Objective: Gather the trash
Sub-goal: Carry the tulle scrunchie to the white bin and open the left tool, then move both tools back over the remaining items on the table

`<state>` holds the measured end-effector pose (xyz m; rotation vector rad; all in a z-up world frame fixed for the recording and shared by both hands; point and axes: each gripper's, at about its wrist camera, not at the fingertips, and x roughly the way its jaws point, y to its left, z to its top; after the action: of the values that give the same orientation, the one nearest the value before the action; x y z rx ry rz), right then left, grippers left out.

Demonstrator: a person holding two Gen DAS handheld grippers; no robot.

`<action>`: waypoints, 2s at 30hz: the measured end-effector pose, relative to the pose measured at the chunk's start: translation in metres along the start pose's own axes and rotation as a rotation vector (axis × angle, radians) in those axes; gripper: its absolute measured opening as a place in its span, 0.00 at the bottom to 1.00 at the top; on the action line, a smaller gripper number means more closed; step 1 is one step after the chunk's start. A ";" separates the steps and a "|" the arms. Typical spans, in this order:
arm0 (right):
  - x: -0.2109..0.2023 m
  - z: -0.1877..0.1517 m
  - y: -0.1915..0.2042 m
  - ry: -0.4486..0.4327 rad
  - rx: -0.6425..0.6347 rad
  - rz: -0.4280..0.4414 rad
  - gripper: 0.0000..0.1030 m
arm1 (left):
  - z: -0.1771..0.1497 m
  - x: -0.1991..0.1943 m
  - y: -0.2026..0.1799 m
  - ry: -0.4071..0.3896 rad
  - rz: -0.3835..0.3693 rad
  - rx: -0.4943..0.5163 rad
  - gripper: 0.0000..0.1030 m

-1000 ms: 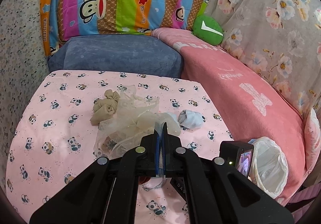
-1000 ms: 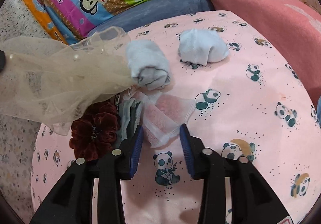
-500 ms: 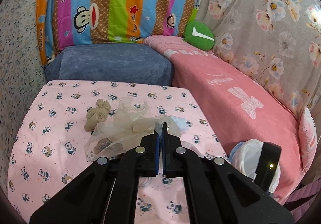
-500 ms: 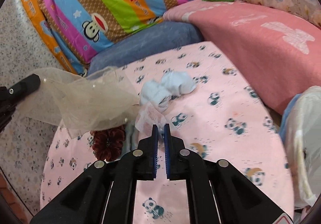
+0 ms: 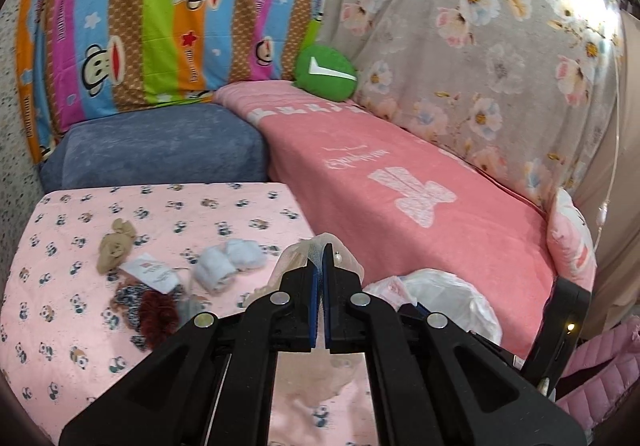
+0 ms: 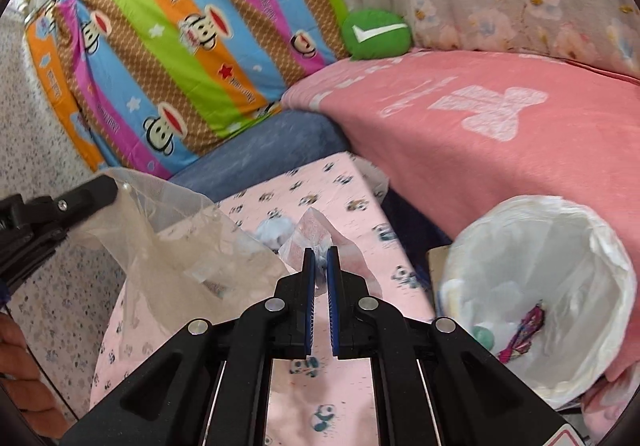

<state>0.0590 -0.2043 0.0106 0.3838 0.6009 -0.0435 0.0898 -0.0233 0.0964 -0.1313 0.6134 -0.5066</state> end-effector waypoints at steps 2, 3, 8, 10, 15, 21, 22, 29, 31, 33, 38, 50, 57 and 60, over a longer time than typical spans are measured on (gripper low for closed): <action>-0.014 0.005 -0.013 -0.029 0.018 -0.013 0.06 | -0.001 0.003 -0.016 0.007 -0.028 0.015 0.01; -0.022 0.008 -0.019 -0.044 0.026 -0.024 0.06 | -0.001 0.005 -0.025 0.012 -0.041 0.024 0.01; -0.050 0.016 -0.054 -0.093 0.069 -0.073 0.06 | -0.005 0.017 -0.065 0.037 -0.107 0.066 0.01; -0.058 0.017 -0.068 -0.104 0.087 -0.089 0.06 | -0.006 0.022 -0.078 0.049 -0.130 0.079 0.01; -0.072 0.016 -0.101 -0.120 0.130 -0.125 0.06 | -0.008 0.034 -0.110 0.070 -0.167 0.115 0.01; -0.081 0.012 -0.129 -0.120 0.163 -0.166 0.06 | -0.012 0.048 -0.148 0.091 -0.216 0.158 0.01; -0.083 0.011 -0.133 -0.119 0.168 -0.173 0.06 | -0.013 0.051 -0.155 0.095 -0.225 0.164 0.01; -0.087 0.006 -0.152 -0.121 0.185 -0.225 0.16 | -0.020 0.064 -0.173 0.105 -0.211 0.160 0.40; -0.088 0.005 -0.155 -0.120 0.190 -0.227 0.20 | -0.022 0.064 -0.171 0.089 -0.188 0.152 0.49; -0.088 0.004 -0.156 -0.122 0.192 -0.232 0.28 | -0.023 0.065 -0.170 0.093 -0.182 0.160 0.49; -0.087 0.001 -0.153 -0.123 0.190 -0.230 0.32 | -0.026 0.069 -0.157 0.108 -0.163 0.140 0.49; -0.074 -0.004 -0.133 -0.083 0.153 -0.214 0.33 | -0.035 0.069 -0.118 0.127 -0.104 0.087 0.49; -0.066 -0.008 -0.109 -0.066 0.113 -0.197 0.40 | -0.037 0.062 -0.086 0.120 -0.052 0.043 0.49; -0.062 -0.010 -0.096 -0.053 0.094 -0.183 0.40 | -0.039 0.058 -0.069 0.118 -0.030 0.019 0.49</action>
<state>-0.0116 -0.2944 0.0050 0.4163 0.5816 -0.2575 0.0795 -0.1107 0.0533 -0.0936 0.7225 -0.5515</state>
